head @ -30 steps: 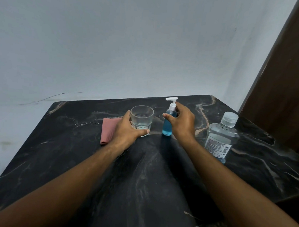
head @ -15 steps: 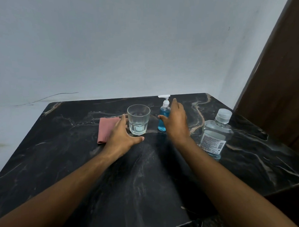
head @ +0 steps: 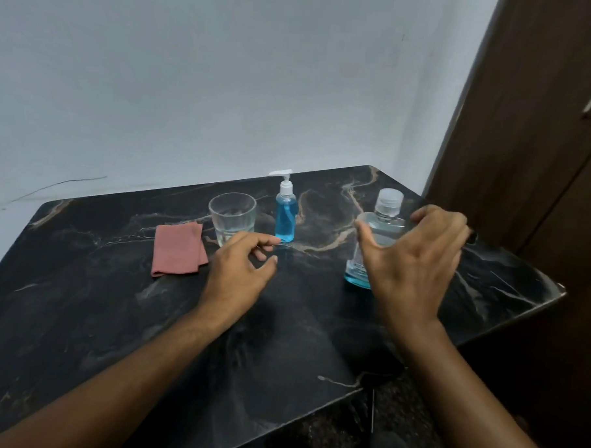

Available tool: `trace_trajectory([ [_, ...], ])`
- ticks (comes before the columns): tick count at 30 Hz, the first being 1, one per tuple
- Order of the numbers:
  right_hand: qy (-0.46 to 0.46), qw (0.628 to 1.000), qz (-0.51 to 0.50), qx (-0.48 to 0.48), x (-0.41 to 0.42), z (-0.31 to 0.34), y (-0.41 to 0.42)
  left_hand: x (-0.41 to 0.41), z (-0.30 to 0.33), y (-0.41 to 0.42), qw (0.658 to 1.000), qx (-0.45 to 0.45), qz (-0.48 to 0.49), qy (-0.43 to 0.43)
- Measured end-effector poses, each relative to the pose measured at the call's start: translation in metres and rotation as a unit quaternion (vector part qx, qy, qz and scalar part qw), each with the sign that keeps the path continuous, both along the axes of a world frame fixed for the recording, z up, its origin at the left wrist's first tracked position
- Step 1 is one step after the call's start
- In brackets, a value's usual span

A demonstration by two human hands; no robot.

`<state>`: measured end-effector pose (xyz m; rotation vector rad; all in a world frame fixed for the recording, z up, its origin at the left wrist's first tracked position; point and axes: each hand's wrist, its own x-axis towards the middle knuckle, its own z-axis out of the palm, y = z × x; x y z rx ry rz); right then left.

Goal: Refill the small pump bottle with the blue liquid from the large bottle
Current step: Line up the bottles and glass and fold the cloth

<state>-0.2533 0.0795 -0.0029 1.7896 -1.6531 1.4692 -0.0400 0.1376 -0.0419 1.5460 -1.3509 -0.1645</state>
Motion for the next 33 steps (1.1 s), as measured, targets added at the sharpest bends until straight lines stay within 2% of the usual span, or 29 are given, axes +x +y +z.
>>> trace_trajectory([
  [5, 0.013, 0.992, -0.004, 0.123, 0.012, -0.012, -0.005, -0.017, 0.002, 0.0, 1.0, 0.006, -0.02, 0.001],
  [8, -0.005, 0.99, 0.04, 0.133, 0.017, -0.011, -0.012, -0.015, 0.0, 0.002, 0.999, 0.025, -0.029, -0.007],
  [12, -0.074, 0.976, 0.155, 0.132, 0.021, -0.006, -0.02, -0.003, 0.0, 0.006, 0.999, 0.027, -0.014, -0.009],
  [16, -0.07, 0.962, 0.208, 0.159, 0.036, 0.008, -0.047, 0.012, -0.002, 0.007, 0.999, 0.039, 0.006, 0.0],
  [25, -0.081, 0.955, 0.216, 0.188, 0.078, 0.022, -0.118, 0.032, -0.015, 0.007, 0.998, 0.062, 0.01, 0.026],
  [33, -0.064, 0.953, 0.214, 0.207, 0.088, 0.009, -0.133, 0.044, -0.019, 0.005, 0.997, 0.059, 0.016, 0.037],
])
